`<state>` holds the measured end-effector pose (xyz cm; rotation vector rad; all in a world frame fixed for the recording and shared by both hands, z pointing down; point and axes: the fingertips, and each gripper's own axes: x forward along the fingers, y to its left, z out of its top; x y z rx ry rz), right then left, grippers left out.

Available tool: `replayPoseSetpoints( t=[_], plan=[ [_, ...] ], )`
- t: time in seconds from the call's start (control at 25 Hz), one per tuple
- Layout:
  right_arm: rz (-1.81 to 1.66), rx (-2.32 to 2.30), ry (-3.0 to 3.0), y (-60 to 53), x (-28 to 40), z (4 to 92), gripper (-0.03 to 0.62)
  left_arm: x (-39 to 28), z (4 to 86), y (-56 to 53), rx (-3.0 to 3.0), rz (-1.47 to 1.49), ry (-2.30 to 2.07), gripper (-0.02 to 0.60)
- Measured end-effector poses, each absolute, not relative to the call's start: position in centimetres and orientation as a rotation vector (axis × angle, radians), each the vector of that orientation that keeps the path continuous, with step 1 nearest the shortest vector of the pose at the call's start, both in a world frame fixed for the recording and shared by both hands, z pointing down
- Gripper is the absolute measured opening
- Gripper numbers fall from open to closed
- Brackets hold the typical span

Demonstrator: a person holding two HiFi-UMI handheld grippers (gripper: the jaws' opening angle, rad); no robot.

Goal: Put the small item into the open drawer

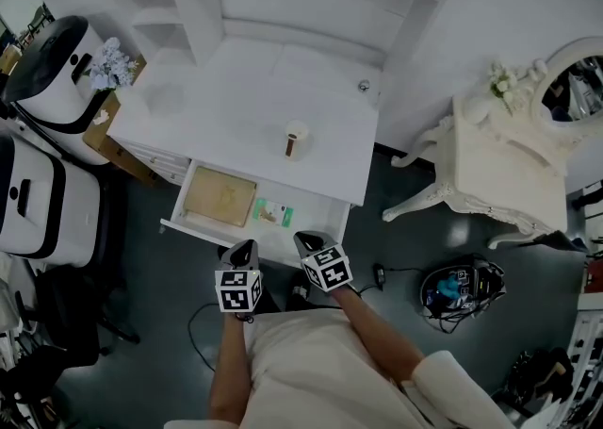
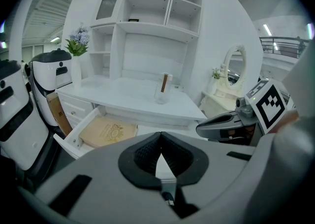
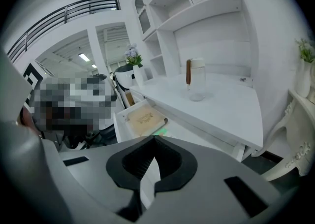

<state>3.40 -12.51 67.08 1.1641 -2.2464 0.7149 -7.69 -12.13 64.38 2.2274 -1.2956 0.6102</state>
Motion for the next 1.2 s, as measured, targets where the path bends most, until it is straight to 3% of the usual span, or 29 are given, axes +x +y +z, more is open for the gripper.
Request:
replayPoseSetpoints(
  t=[1.2],
  plan=[
    [0.758, 1.193, -2.2, -12.2, 4.9, 68.1, 0.026, -7.4, 65.0, -11.9, 2.223, 0.612, -1.279, 0.015]
  ],
)
